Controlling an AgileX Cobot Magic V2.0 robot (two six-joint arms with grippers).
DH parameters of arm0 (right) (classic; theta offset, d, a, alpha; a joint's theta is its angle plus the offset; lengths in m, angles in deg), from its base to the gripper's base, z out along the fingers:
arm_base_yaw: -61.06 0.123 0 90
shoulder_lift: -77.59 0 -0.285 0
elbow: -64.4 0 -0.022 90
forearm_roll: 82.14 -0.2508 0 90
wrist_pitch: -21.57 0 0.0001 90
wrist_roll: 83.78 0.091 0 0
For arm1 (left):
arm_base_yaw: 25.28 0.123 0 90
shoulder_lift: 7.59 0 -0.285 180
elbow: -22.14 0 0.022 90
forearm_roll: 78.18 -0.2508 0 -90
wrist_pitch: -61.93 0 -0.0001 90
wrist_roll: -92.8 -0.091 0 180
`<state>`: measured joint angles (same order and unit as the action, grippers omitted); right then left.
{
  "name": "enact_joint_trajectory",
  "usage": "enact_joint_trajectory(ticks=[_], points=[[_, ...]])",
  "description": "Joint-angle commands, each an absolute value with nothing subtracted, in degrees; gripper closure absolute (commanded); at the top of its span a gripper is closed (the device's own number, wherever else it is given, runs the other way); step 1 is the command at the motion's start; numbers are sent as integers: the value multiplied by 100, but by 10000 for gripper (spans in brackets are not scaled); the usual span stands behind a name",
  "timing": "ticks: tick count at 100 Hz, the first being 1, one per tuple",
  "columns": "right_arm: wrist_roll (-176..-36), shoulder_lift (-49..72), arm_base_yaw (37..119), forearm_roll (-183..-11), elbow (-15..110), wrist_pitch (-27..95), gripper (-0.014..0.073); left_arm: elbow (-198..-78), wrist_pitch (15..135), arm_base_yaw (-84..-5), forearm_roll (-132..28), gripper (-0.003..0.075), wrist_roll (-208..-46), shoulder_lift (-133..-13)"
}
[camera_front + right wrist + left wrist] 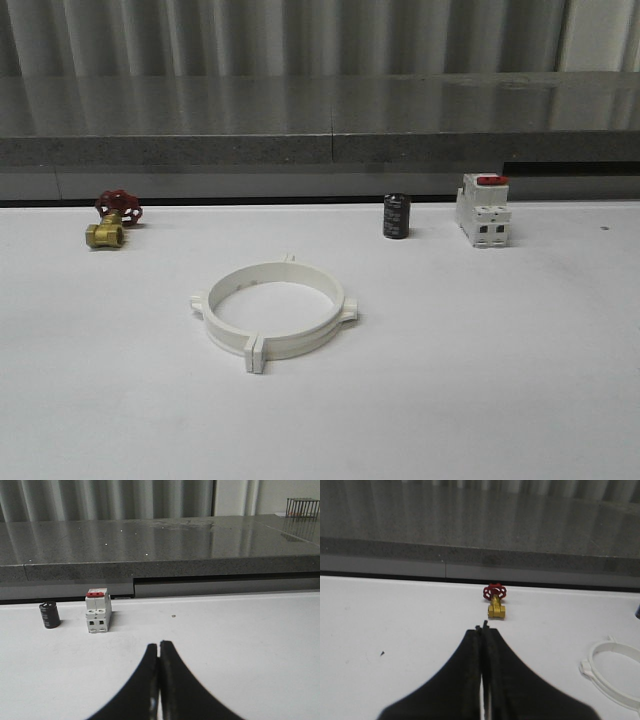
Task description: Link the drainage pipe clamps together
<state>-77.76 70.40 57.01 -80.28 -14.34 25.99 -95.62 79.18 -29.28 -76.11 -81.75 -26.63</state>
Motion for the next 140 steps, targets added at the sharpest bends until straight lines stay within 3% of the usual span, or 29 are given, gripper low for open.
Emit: enact_joint_trajectory(ticks=[1,33,56,140], points=[[-7827,7154,5679,-7963,-1348,2087,662,-9473,6964,-2798,-7308,740,-8628,-2561],[-7827,7154,5679,-7963,-1348,2087,662,-8427,6767,-2750,-7676,740,-8641,-1303],[-7827,7154,5679,-7963,-1348,2087,662,-7889,6292,-2761,-7699,740,-8587,-1324],[-7827,7154,5679,-7963,-1348,2087,662,-7889,6309,-2761,-7818,740,-8587,-1324]])
